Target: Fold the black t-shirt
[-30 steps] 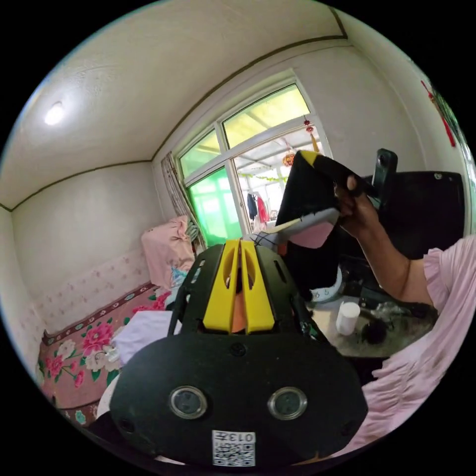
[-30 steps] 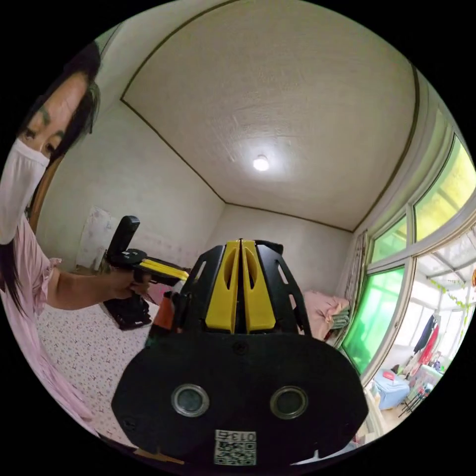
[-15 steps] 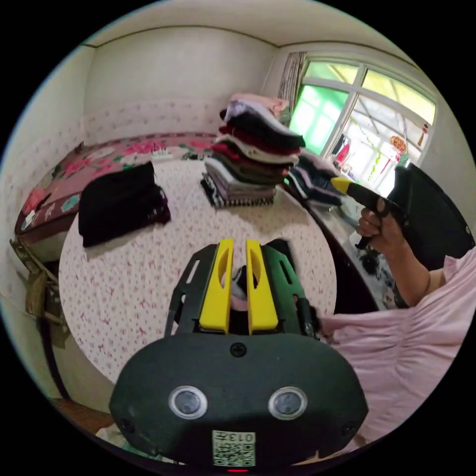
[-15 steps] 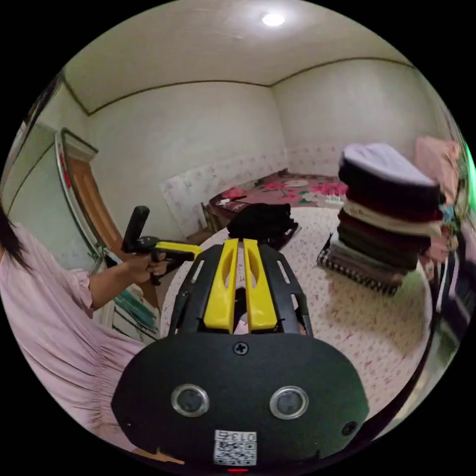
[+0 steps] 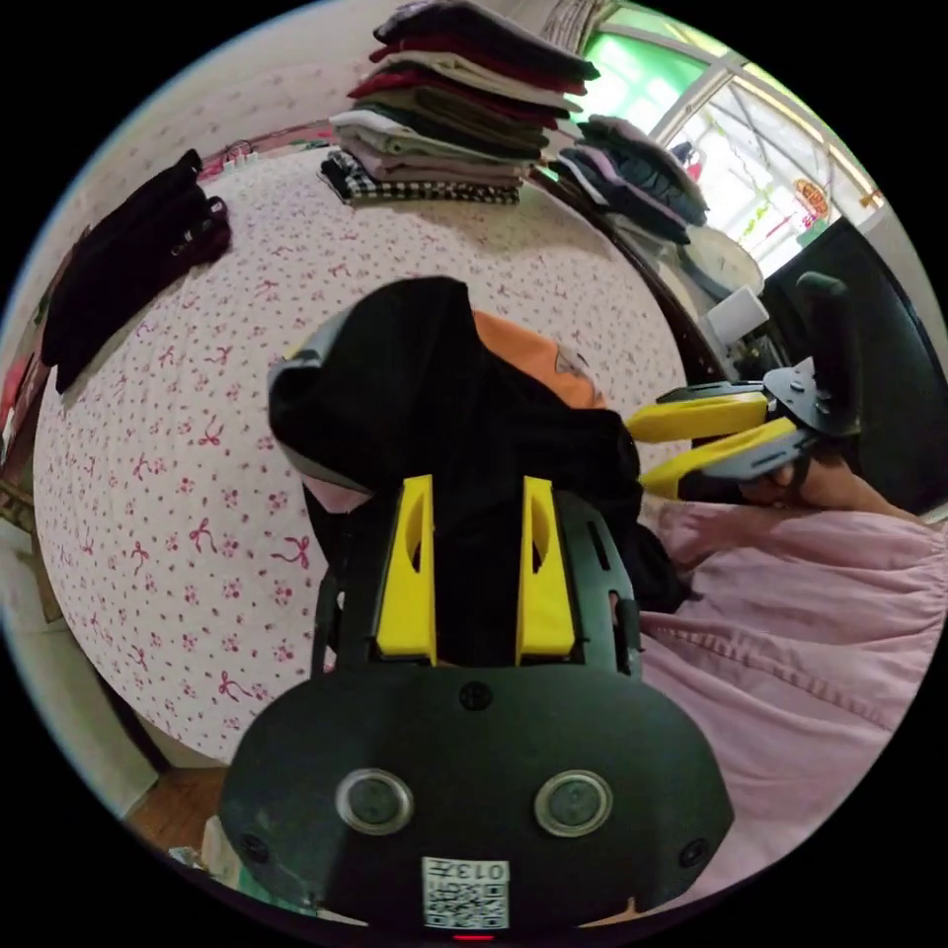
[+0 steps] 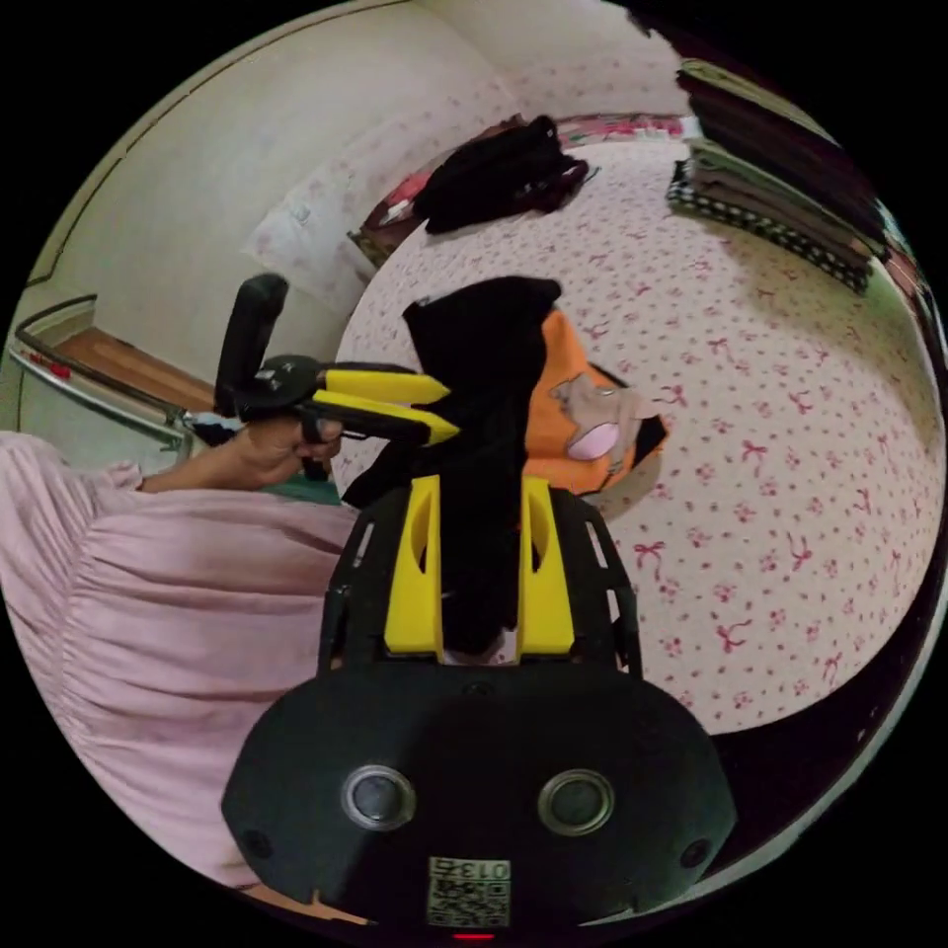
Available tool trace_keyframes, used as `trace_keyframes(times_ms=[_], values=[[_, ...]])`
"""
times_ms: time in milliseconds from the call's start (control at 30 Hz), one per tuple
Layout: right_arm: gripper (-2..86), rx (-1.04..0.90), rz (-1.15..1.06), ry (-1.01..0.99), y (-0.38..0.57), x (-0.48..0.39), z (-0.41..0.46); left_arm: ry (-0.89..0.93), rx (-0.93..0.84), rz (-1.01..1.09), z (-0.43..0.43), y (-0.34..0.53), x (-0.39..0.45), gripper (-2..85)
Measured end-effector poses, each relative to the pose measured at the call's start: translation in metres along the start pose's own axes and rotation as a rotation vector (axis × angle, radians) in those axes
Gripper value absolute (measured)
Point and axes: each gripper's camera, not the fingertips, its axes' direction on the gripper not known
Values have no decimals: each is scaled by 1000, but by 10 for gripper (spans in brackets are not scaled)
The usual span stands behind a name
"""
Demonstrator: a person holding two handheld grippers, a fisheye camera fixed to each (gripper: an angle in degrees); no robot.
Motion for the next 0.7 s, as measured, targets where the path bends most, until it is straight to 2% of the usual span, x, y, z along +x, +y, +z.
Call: trace_keyframes(times_ms=[67,133,267,333,367,433,533,600,700], values=[[43,-86,-31,8,-5,-1,21,-70,-50,24,1,0,2,49],[24,-89,-45,28,-11,3,16,-43,0,16,-31,0,-8,26],[15,211,-33,231,-10,21,-85,-42,230,-85,-127,3,-45,16],[14,383,-11,312,1,28,-146,-13,454,-106,-205,11,-58,13],[14,491,-2,368,10,27,-185,-8,506,-101,-224,13,-58,13],[13,668,-16,463,29,17,-240,9,707,-23,-293,24,-46,11],[13,908,-99,585,58,-17,-303,1,888,113,-360,39,-16,10],[13,1090,-187,634,82,-46,-334,2,970,160,-392,50,-1,10],[13,1227,-256,679,101,-72,-352,-11,1072,200,-431,74,14,10]])
